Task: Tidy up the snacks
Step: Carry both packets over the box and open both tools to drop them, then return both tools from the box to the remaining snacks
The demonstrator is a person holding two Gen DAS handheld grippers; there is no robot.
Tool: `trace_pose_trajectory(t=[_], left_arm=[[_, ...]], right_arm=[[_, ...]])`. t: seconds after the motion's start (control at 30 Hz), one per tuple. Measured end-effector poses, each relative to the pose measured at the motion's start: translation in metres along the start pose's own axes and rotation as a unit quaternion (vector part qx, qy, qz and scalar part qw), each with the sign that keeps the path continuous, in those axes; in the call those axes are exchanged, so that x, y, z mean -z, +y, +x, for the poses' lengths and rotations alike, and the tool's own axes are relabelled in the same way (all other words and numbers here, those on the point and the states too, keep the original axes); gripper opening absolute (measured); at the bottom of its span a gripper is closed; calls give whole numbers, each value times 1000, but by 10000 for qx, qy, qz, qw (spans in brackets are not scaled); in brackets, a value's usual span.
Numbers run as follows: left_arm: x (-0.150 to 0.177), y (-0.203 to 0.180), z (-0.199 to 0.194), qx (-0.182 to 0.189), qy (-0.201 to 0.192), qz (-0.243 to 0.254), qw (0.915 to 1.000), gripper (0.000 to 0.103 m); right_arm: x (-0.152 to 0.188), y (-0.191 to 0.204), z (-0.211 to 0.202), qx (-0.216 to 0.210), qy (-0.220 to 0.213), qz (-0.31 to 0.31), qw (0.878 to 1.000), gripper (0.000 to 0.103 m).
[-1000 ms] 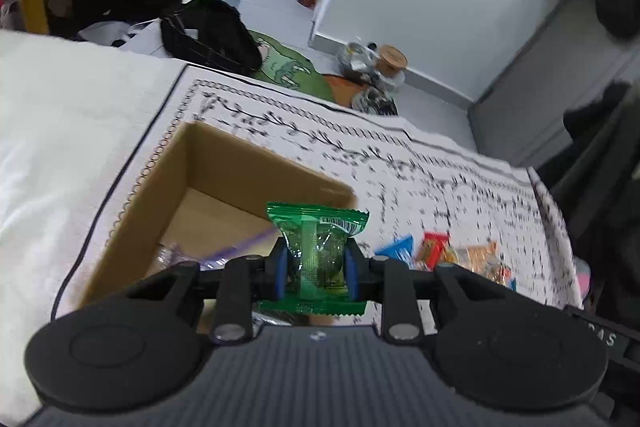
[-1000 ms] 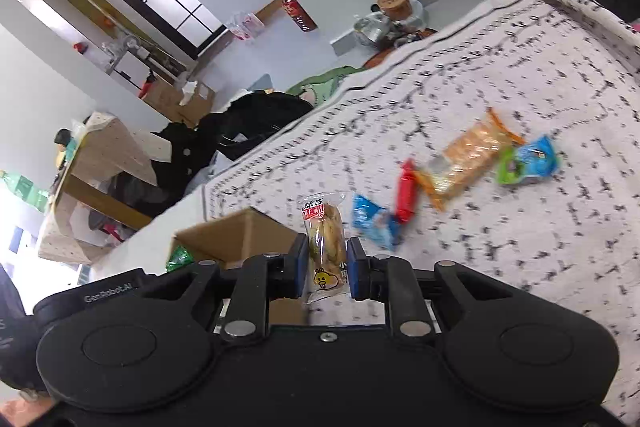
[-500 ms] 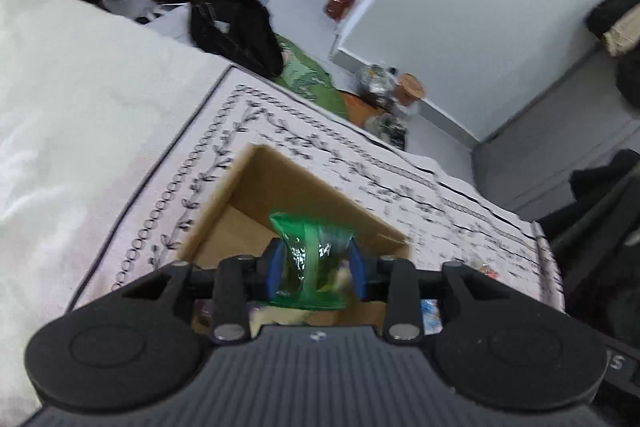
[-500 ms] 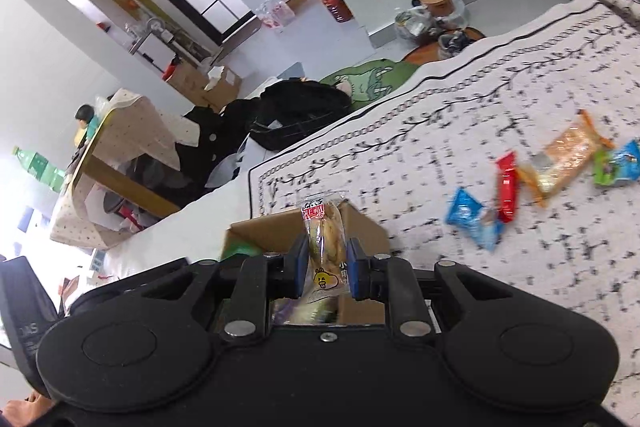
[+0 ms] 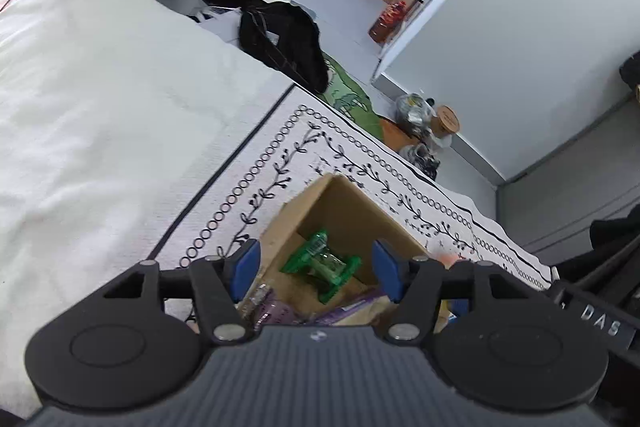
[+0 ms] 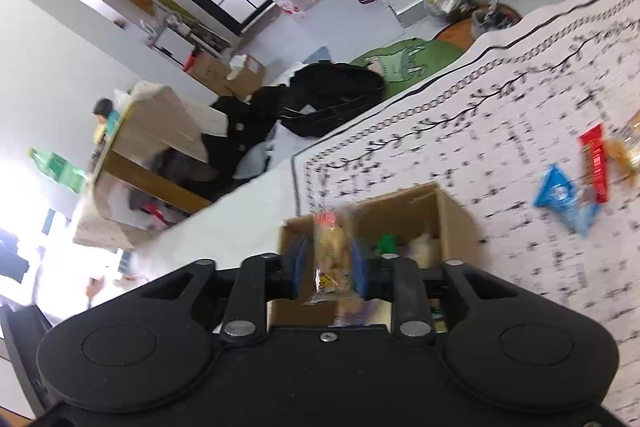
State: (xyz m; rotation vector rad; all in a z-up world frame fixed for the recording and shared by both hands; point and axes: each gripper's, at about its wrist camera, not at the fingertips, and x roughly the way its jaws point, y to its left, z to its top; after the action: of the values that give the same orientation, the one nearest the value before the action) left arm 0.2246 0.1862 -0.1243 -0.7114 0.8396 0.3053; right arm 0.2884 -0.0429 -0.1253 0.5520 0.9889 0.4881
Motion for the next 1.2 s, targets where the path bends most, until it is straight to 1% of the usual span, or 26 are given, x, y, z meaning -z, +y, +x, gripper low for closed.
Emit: trace_pose_trajectory(t=[0.07, 0.17, 0.3, 0.43, 0.5, 0.77, 0.83, 1.0, 1.07, 1.13, 1.2], left_arm=[[-1, 3, 1, -69, -27, -45, 10000, 69], [-2, 3, 2, -139, -32, -69, 9999, 70], [-1, -4, 2, -157, -78, -1, 9998, 78], [4, -14, 1, -115, -68, 115, 9998, 81], [7, -19, 0, -91, -75, 169, 9998, 84], [21, -49, -6, -14, -131, 483, 9987, 86], [26, -58, -7, 5, -137, 580, 9982, 86], [39, -82, -14, 135, -126, 825, 9964, 86], [45, -92, -14, 184, -87, 936, 9954, 86], [52, -106, -15, 165, -60, 1169, 9930, 86], [56, -117, -14, 239, 1, 1272, 9916, 86]], right_arm=[[0, -1, 2, -34, 67, 56, 10000, 32], [1, -6, -3, 49, 58, 49, 10000, 38], [-1, -16, -14, 230, 16, 28, 9997, 45], [-3, -29, -32, 413, -115, -14, 9991, 55], [-5, -36, -40, 508, -154, -43, 9986, 58], [-12, -71, -77, 875, -401, -30, 9953, 72], [-14, -79, -86, 988, -471, -39, 9940, 77], [-19, -104, -110, 1254, -625, 30, 9901, 86], [-22, -116, -118, 1304, -681, 100, 9891, 87], [-24, -127, -124, 1363, -726, 157, 9879, 87], [-27, -138, -129, 1435, -757, 218, 9865, 87]])
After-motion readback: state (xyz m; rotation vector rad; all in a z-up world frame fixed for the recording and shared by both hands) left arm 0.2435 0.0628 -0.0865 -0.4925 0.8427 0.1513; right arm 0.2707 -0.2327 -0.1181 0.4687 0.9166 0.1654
